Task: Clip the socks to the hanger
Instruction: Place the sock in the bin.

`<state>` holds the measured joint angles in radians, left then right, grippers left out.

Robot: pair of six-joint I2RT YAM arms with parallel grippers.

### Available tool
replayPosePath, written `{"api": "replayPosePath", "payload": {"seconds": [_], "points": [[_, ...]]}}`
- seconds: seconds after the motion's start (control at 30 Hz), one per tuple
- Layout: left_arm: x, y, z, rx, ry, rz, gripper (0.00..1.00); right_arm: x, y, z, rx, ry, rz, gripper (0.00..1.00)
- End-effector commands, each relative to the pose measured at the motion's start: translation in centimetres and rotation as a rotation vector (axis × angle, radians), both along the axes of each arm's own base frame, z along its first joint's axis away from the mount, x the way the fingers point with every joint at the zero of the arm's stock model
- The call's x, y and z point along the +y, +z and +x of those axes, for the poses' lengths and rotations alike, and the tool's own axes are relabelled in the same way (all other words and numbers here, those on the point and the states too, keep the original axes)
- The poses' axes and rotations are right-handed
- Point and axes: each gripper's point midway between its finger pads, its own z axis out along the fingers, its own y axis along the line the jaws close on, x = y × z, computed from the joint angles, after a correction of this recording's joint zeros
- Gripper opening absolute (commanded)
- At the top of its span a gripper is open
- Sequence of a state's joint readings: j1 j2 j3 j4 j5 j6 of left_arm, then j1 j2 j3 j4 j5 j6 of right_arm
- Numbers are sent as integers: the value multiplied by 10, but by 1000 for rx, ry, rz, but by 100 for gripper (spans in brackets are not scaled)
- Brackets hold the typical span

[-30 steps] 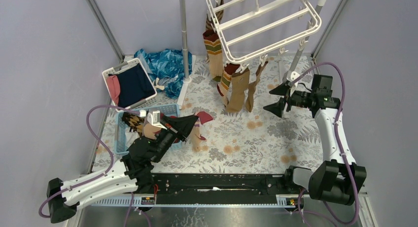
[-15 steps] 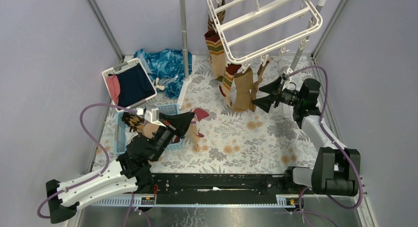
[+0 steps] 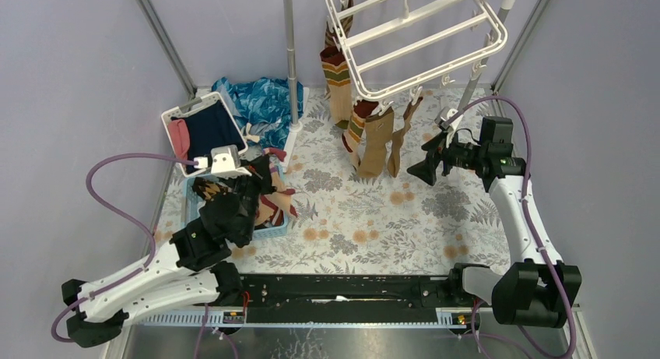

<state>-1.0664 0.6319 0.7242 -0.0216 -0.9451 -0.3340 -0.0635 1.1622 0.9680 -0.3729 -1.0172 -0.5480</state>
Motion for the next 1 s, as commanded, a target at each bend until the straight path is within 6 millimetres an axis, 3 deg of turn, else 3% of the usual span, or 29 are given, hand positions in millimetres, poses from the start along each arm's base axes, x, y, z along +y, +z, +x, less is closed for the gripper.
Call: {"api": "replayPosePath", "payload": {"seconds": [0.0,0.17,0.27,0.47,0.63,0.87,0.93,0.97], "points": [[60,-5,1,57,321,207,0,-6,4,-15,-6,10,-81,100],[85,11,-2,41,456,265,0,-9,-1,-20,-6,12,-107,100],[98,8,2,36,508,266,0,-9,-3,-21,-8,16,-111,100],[127,-40,26,142,611,218,0,-10,-4,-25,-12,27,-114,100],[137,-75,47,248,626,144,0,-12,-7,-27,-13,26,-124,100],[143,-107,43,331,686,107,0,-18,-10,-28,-4,13,-123,100],[146,-113,38,351,707,91,7,-18,-9,-28,-3,14,-120,100],[148,-115,36,358,718,86,18,-18,-9,-28,-2,14,-119,100]]}}
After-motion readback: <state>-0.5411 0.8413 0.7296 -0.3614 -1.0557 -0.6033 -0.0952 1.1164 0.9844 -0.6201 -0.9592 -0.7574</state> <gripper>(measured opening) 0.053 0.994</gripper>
